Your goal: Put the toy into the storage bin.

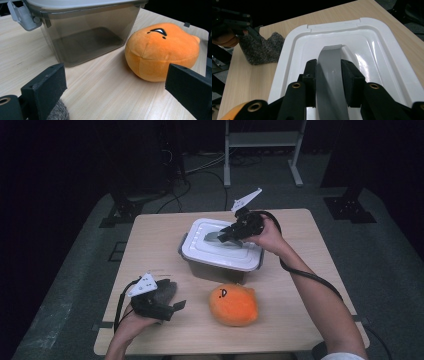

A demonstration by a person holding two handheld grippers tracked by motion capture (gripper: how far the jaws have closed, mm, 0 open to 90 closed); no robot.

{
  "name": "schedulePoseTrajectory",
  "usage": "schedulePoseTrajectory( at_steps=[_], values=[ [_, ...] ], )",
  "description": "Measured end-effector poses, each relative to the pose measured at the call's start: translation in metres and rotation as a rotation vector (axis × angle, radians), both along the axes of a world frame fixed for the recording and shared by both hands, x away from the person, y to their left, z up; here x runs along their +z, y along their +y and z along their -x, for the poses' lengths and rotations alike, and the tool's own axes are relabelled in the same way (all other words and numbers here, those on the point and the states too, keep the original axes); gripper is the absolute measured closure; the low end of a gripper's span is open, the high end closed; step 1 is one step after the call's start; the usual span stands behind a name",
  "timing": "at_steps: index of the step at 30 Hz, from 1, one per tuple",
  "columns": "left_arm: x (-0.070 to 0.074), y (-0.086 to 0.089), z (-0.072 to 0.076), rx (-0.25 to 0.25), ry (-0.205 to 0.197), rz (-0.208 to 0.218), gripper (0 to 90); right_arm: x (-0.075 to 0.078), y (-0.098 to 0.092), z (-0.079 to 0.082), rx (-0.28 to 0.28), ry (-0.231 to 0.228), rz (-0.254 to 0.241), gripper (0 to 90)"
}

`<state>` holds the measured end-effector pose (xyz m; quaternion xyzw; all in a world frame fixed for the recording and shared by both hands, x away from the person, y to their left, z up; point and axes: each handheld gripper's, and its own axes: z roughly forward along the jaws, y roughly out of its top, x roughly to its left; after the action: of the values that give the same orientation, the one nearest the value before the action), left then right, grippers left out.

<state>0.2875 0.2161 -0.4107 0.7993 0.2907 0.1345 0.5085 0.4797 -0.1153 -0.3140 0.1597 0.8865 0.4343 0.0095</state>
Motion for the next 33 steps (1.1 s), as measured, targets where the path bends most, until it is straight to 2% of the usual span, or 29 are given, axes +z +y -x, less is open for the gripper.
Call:
schedulePoseTrajectory(
  at_steps=[11, 15, 23, 33],
  values=[
    [0.0, -0.001, 0.001, -0.003, -0.007, -0.004, 2.9, 0.027, -0.04, 0.019, -0.042, -0.035, -0.01, 66.3],
    [0.0, -0.001, 0.0, -0.003, -0.009, -0.011, 2.8, 0.03, -0.055, 0.027, -0.064, -0.034, -0.025, 66.3],
    [0.003, 0.003, 0.0, 0.01, -0.018, -0.008, 2.9, 0.033, -0.083, 0.042, -0.104, -0.044, -0.009, 66.3],
    [0.003, 0.003, 0.0, 0.011, -0.022, -0.01, 2.8, 0.037, -0.114, 0.059, -0.147, -0.054, -0.018, 66.3]
  ],
)
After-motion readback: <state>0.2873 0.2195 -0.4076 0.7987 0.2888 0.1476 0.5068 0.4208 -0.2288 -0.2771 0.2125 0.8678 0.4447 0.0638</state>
